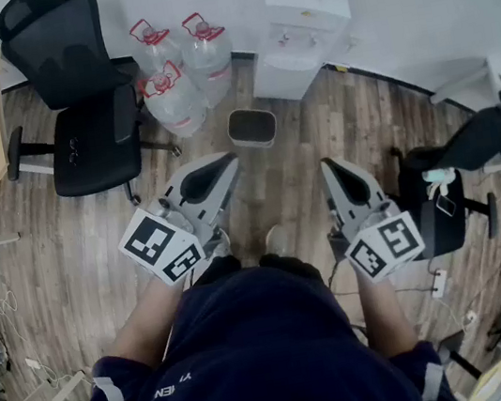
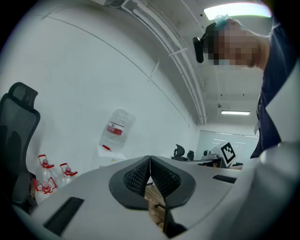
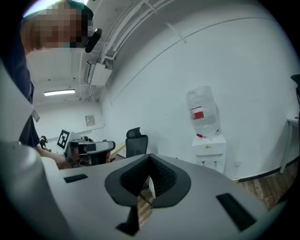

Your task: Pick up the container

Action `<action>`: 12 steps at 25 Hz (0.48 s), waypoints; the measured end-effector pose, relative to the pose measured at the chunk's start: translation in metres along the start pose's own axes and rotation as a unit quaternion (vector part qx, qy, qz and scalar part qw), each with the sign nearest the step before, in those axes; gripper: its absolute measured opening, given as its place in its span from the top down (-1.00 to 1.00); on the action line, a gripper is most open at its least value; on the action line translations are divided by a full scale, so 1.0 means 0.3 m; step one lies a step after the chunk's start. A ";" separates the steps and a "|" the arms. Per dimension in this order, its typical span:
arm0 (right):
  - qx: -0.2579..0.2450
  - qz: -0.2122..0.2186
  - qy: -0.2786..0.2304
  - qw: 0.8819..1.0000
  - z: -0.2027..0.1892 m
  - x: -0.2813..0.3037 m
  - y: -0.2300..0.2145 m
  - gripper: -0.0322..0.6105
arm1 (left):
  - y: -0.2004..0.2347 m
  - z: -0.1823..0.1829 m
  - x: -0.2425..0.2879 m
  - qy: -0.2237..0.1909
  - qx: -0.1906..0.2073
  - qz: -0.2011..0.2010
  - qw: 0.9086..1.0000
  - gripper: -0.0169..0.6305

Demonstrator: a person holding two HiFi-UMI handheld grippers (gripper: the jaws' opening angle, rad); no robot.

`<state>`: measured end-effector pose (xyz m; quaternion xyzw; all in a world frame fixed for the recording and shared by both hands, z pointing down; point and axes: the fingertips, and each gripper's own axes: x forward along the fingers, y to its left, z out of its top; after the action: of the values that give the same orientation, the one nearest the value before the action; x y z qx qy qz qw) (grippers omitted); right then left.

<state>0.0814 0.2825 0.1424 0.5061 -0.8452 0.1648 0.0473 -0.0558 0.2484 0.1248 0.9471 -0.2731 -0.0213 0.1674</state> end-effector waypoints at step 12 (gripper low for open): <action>0.005 0.012 -0.009 1.000 0.010 -0.017 -0.033 0.88 | -0.029 -0.018 0.037 0.005 0.006 0.012 1.000 0.87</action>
<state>0.0928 0.2816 0.1406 0.4973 -0.8510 0.1654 0.0353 -0.0413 0.2512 0.1276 0.9447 -0.2836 -0.0127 0.1638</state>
